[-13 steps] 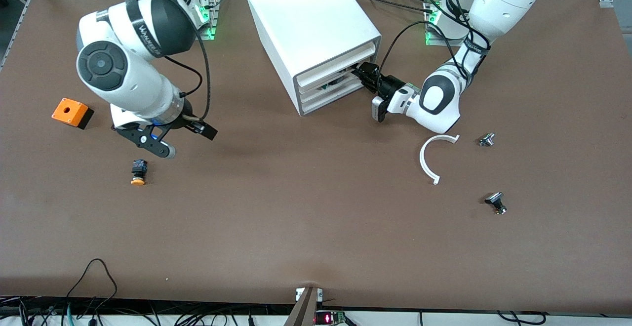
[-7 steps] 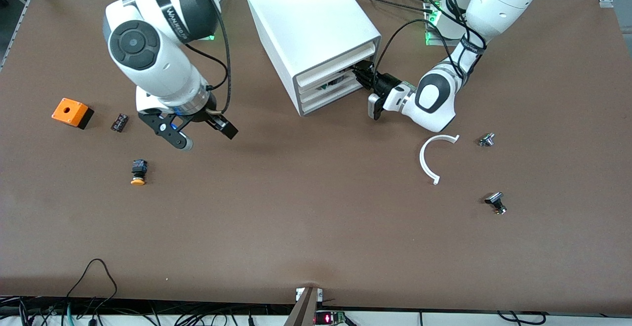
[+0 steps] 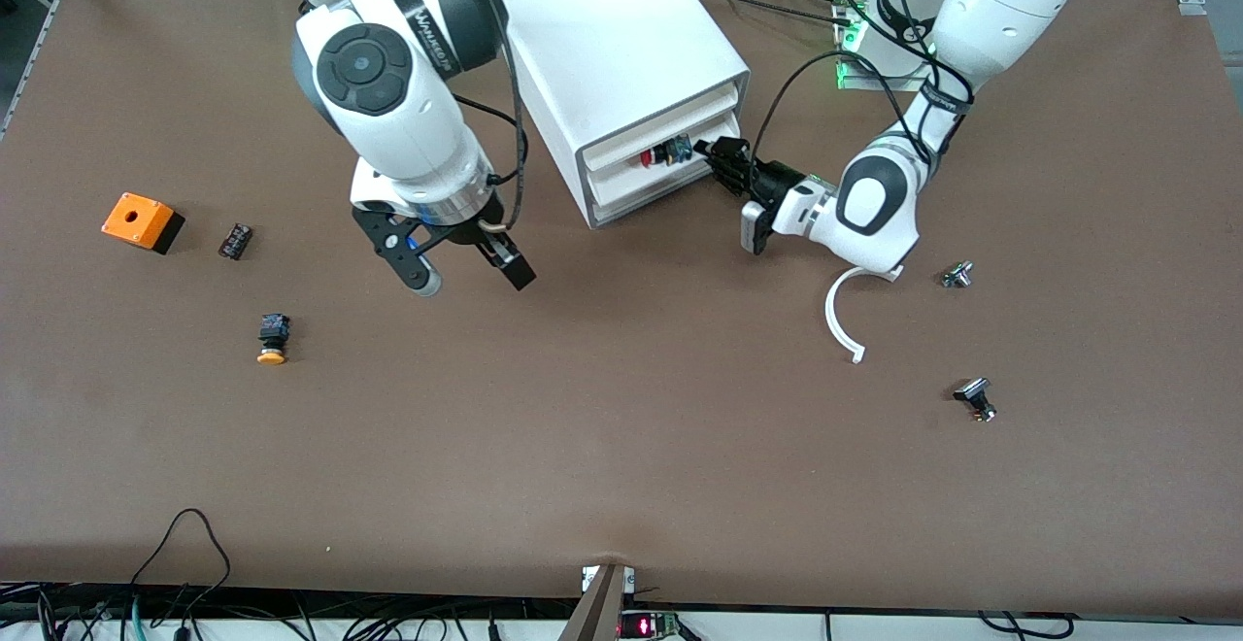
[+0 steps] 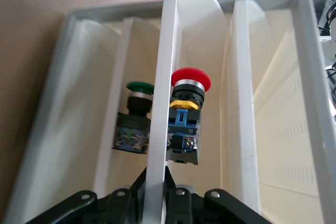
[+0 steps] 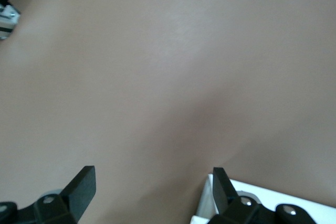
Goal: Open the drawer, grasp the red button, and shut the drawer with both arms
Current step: 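Pull the drawer open with the left gripper while the right gripper approaches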
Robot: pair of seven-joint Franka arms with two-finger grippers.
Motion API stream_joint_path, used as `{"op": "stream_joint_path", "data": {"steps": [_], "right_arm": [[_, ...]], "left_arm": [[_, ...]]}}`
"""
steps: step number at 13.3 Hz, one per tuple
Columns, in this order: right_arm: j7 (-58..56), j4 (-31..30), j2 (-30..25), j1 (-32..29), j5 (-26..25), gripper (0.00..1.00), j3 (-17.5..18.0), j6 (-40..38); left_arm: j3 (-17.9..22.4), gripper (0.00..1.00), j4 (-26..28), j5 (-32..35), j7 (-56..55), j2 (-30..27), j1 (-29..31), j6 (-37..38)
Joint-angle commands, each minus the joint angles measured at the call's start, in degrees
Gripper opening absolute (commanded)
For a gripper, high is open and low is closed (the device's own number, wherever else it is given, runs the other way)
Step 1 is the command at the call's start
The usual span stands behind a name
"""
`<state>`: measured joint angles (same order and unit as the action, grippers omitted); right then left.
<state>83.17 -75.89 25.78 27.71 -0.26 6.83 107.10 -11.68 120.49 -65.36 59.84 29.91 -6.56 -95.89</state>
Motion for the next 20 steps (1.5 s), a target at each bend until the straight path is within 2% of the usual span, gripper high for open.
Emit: {"op": "stream_joint_path", "data": {"steps": [1, 5, 6, 7, 8, 11, 14, 18, 20], "right_arm": [[1.99, 2.94, 1.82, 1.2, -0.18, 0.98, -0.15, 0.39], [3.91, 4.43, 3.3, 2.08, -0.01, 0.98, -0.15, 2.76], [4.54, 5.39, 4.18, 2.61, -0.01, 0.98, -0.06, 3.11], [4.81, 6.88, 5.06, 3.83, -0.01, 0.98, -0.06, 3.29], [5.77, 7.68, 5.59, 4.89, -0.01, 0.98, -0.15, 3.38], [7.36, 8.39, 6.12, 8.31, -0.01, 0.98, -0.15, 3.64], [11.11, 8.74, 7.43, 11.82, 0.34, 0.98, -0.15, 5.22], [18.94, 11.81, 13.49, 16.58, 0.34, 0.98, -0.15, 6.63], [22.63, 14.18, 16.48, 18.16, 0.34, 0.98, -0.15, 6.72]], "left_arm": [[2.18, 0.0, -7.35, 6.26, -1.21, 1.82, 1.46, 0.0], [2.62, 0.0, -10.53, 8.75, -4.2, 2.43, 2.61, 0.18], [2.62, 0.16, -10.62, 8.75, -4.12, 2.7, 2.61, 0.18], [2.62, 0.93, -10.62, 8.75, -4.11, 2.7, 2.7, 0.09], [2.62, 1.0, -10.71, 8.75, -4.11, 2.35, 2.87, 0.09], [3.32, 1.0, -11.41, 9.45, -7.52, -0.19, 2.96, 0.53], [3.68, 1.0, -22.1, 22.95, -22.43, -1.26, 3.13, 6.22], [3.77, 1.0, -33.27, 33.95, -39.14, -1.34, 4.19, 14.57], [3.77, 1.0, -38.37, 41.5, -46.01, -1.87, 4.28, 18.36]]}}
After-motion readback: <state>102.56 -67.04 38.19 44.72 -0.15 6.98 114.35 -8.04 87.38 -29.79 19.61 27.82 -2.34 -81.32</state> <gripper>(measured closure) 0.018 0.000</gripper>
